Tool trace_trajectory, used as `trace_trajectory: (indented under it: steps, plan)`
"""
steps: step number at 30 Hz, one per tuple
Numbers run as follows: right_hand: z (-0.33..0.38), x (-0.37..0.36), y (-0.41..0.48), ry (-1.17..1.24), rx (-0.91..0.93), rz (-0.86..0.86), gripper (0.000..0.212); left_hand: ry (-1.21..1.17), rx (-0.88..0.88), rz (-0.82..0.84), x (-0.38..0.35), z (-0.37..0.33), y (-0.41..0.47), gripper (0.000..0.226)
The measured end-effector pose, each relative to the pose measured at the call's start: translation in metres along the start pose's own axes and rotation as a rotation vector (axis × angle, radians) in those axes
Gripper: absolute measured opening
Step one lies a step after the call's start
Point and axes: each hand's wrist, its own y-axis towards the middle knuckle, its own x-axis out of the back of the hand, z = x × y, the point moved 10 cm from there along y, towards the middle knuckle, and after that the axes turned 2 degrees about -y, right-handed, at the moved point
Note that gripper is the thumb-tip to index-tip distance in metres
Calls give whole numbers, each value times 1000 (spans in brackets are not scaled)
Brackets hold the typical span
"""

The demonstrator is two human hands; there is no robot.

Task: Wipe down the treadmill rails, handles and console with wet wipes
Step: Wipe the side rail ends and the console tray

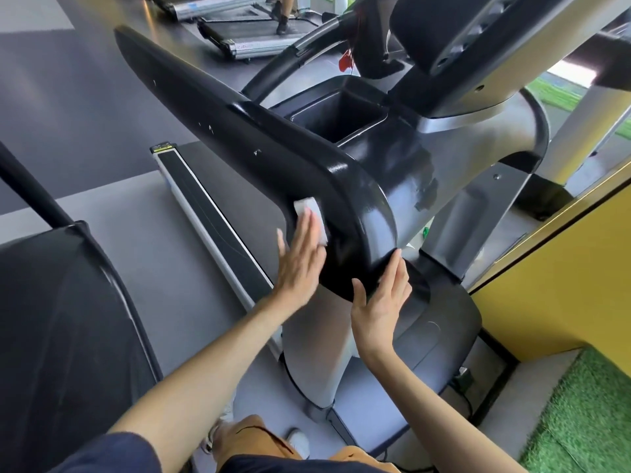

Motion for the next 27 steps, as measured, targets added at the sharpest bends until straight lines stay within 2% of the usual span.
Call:
trace_trajectory:
  steps: [3,5,7,9,11,12,15,17,19,22,23,24,25,27]
  plan:
    - [1,0,0,14,-27,5,78,-66,183,-104,42,3,59,59]
    - [1,1,1,7,-16,7,79,-11,148,-95,34,-11,54,59]
    - [0,1,2,0,-5,11,79,117,-73,-37,2,-35,13,61]
    - [-2,0,2,12,-13,22,79,295,-369,38,-32,-48,-35,57]
    - [-2,1,1,19,-14,27,80,338,-490,103,-36,-42,-38,55]
    - [-2,1,1,17,-17,26,80,301,-442,93,-24,-38,-20,55]
    - [1,0,1,23,-46,28,82,106,-63,-41,35,-17,49,55]
    - [2,2,2,53,-61,23,89,42,44,-97,56,-12,72,54]
    - [2,8,6,93,-58,-2,95,93,-61,-80,49,-27,63,56]
    - [-3,15,14,131,-69,-39,94,304,-536,93,0,-68,3,55]
    - [-4,15,15,142,-79,-42,92,351,-645,158,-11,-71,-10,54]
    - [-3,15,16,153,-84,-44,89,351,-683,183,-11,-69,-9,53]
    - [-1,16,17,156,-81,-46,85,326,-647,161,-2,-63,5,53]
    - [7,16,18,148,-59,-51,78,260,-407,17,29,-38,49,52]
